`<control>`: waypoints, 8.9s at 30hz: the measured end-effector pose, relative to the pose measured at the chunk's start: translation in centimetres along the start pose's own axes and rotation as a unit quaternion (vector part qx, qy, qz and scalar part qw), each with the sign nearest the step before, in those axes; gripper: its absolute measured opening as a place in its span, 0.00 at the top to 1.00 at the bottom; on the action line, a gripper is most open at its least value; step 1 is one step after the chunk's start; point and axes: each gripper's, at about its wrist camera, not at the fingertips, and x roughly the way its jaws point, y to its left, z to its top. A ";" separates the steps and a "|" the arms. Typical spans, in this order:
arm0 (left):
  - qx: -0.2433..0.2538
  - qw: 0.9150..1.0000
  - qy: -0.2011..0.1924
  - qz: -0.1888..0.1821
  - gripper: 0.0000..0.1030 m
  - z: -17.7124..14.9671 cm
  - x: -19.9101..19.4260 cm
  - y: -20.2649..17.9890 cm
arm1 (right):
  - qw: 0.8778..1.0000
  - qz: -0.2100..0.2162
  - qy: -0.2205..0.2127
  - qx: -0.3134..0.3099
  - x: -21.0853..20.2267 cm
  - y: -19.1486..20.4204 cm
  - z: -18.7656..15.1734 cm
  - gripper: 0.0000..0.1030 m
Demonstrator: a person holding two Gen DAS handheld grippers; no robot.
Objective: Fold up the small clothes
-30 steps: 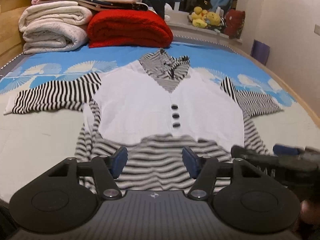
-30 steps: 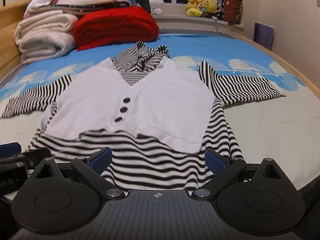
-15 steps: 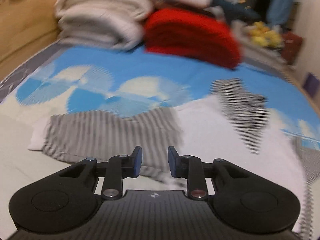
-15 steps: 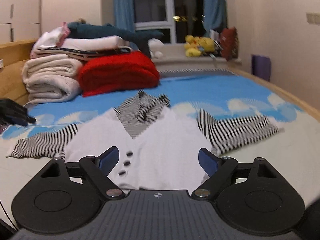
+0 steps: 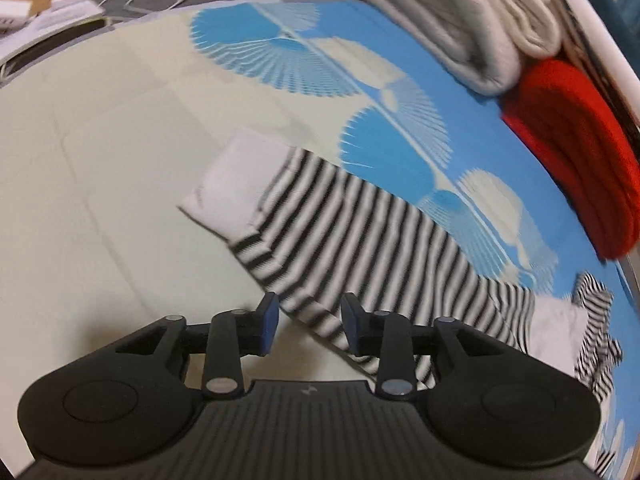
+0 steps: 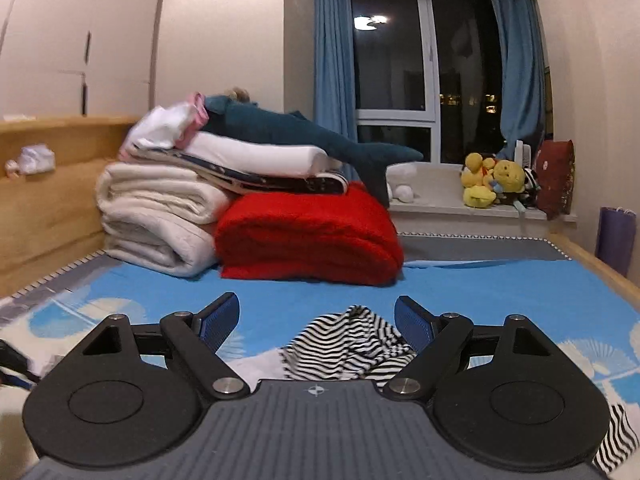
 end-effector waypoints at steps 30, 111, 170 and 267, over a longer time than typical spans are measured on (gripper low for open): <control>0.238 0.940 -0.197 -0.142 1.00 -7.4 -12.4 -22.5 | 0.985 -0.043 0.137 0.094 5.4 -6.9 -1.9 0.57; 0.420 0.902 0.054 -0.080 0.45 -17.4 -2.9 -31.0 | 0.888 -0.147 0.241 0.364 6.9 -21.7 -7.1 0.59; 0.349 0.930 0.033 -0.113 0.45 -13.2 -4.6 -31.6 | 0.995 0.075 0.006 0.063 4.9 -7.8 -4.0 0.94; 0.273 0.948 0.149 -0.072 0.87 -14.5 5.3 -27.0 | 0.835 -0.061 0.416 0.355 12.8 -12.8 -14.2 0.54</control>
